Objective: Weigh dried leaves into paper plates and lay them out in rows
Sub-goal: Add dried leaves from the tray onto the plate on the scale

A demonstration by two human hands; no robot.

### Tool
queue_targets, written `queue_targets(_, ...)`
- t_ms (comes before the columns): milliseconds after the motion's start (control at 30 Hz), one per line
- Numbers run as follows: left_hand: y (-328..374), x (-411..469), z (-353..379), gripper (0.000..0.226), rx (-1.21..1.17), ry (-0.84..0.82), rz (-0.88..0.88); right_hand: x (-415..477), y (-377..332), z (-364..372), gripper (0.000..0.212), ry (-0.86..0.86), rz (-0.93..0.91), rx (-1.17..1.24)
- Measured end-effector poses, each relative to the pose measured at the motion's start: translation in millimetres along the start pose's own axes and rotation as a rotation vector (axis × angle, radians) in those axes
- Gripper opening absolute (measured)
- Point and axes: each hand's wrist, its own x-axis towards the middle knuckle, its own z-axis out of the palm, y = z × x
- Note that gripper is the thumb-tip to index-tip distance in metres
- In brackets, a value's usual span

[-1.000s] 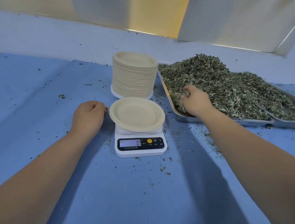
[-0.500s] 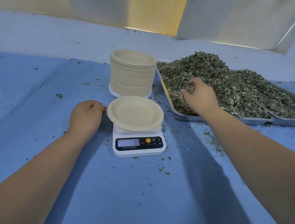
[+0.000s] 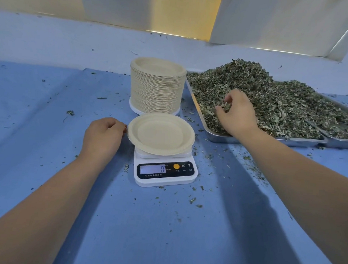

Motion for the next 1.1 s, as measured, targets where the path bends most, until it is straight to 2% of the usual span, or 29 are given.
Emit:
queue_targets(133, -2.0, 1.2, -0.3, 0.024, 0.012, -0.006, -0.007, 4.3, 2.2, 4.0, 0.006, -0.178, 0.005, -0.020)
queue_targets(300, -2.3, 1.4, 0.3, 0.022, 0.007, 0.008, -0.008, 4.9, 1.6, 2.5, 0.002, -0.123, 0.000, 0.002)
queue_targets(400, -2.4, 1.2, 0.7, 0.022, 0.021, 0.010, -0.004, 3.7, 2.2, 2.2, 0.010, -0.154, -0.010, -0.064)
queue_targets(500, -1.6, 0.8, 0.7, 0.023, 0.016, 0.004, -0.003, 4.4, 3.2, 2.4, 0.010, -0.096, 0.027, -0.004)
queue_targets(600, -1.0, 0.1, 0.5, 0.023, 0.009, 0.004, -0.004, 3.1, 3.2, 4.8, 0.009, -0.150, 0.047, -0.025)
queue_targets(700, -0.5, -0.7, 0.1, 0.023, 0.005, 0.002, -0.008, 3.6, 3.9, 1.7, 0.008, -0.051, 0.069, 0.011)
queue_targets(1100, 1.7, -3.1, -1.9, 0.023, -0.011, -0.017, -0.007, 22.2, -28.5, -32.8, 0.005, 0.114, 0.026, 0.171)
